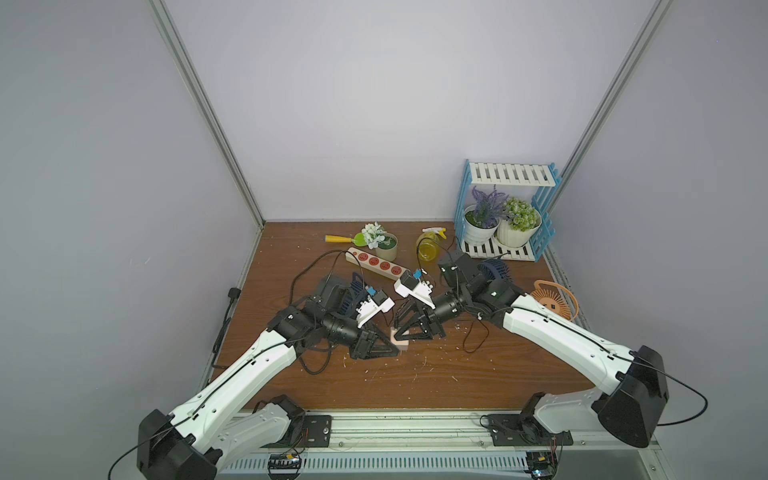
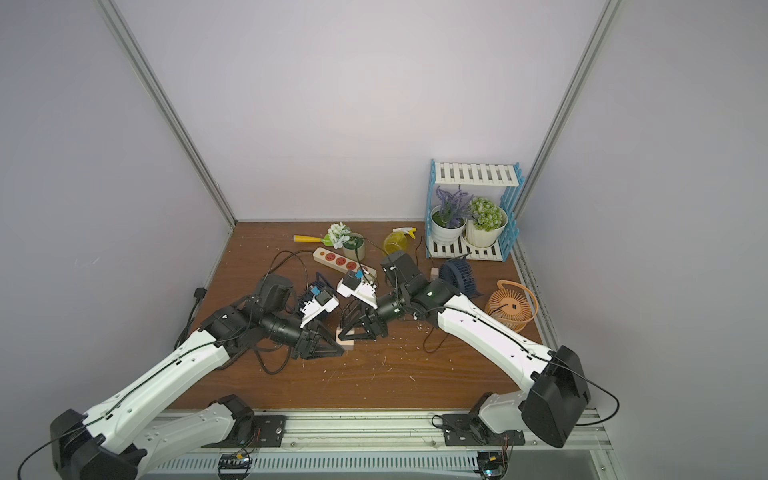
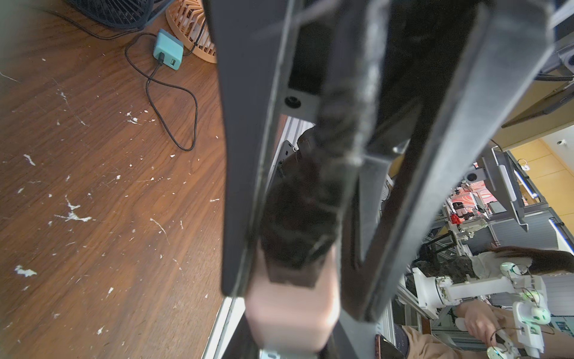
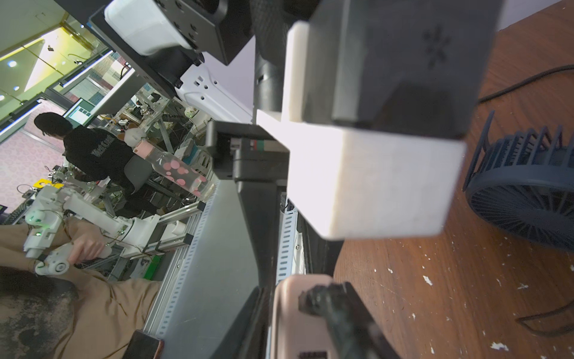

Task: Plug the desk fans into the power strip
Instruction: Pick up the plug from the center of the board.

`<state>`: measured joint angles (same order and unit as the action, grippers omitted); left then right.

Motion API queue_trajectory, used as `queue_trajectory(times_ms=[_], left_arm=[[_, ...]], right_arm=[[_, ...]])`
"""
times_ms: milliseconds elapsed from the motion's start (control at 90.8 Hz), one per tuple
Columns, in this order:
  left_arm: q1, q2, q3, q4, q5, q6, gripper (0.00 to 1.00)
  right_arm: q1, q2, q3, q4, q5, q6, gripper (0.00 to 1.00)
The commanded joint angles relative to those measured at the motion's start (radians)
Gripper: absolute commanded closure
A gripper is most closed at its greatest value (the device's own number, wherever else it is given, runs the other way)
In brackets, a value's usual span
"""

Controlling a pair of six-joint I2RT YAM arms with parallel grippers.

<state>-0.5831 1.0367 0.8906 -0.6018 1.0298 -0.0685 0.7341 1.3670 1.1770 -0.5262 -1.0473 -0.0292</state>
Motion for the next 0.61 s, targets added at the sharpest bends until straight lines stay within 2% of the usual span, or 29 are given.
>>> queue_trajectory(times_ms=[0,88,132,165,242,297,451,595], left_arm=[[-0.008,-0.001,0.036,0.004,0.013,0.024,0.92],[-0.007,-0.003,0.038,0.0,-0.001,0.028,0.91],[-0.008,-0.007,0.039,-0.001,-0.025,0.03,0.86],[-0.008,-0.013,0.038,0.002,-0.053,0.029,0.73],[-0.008,-0.032,0.035,0.018,-0.161,0.011,0.34],[-0.009,-0.044,0.034,0.032,-0.237,-0.008,0.21],[0.018,-0.082,0.041,0.095,-0.443,-0.092,0.09],[0.123,-0.07,0.05,0.196,-0.484,-0.201,0.04]], right_arm=[[0.01,0.002,0.013,-0.019,-0.023,-0.008,0.66],[0.009,-0.001,0.014,-0.013,-0.029,-0.005,0.74],[0.009,-0.004,0.01,-0.003,-0.025,-0.001,0.8],[0.01,-0.007,0.006,0.006,-0.014,0.001,0.85],[0.005,-0.027,-0.008,0.036,0.06,0.011,0.96],[-0.003,-0.053,-0.028,0.069,0.167,0.025,1.0],[-0.092,-0.114,-0.108,0.218,0.391,0.162,1.0],[-0.174,-0.171,-0.215,0.416,0.523,0.342,1.0]])
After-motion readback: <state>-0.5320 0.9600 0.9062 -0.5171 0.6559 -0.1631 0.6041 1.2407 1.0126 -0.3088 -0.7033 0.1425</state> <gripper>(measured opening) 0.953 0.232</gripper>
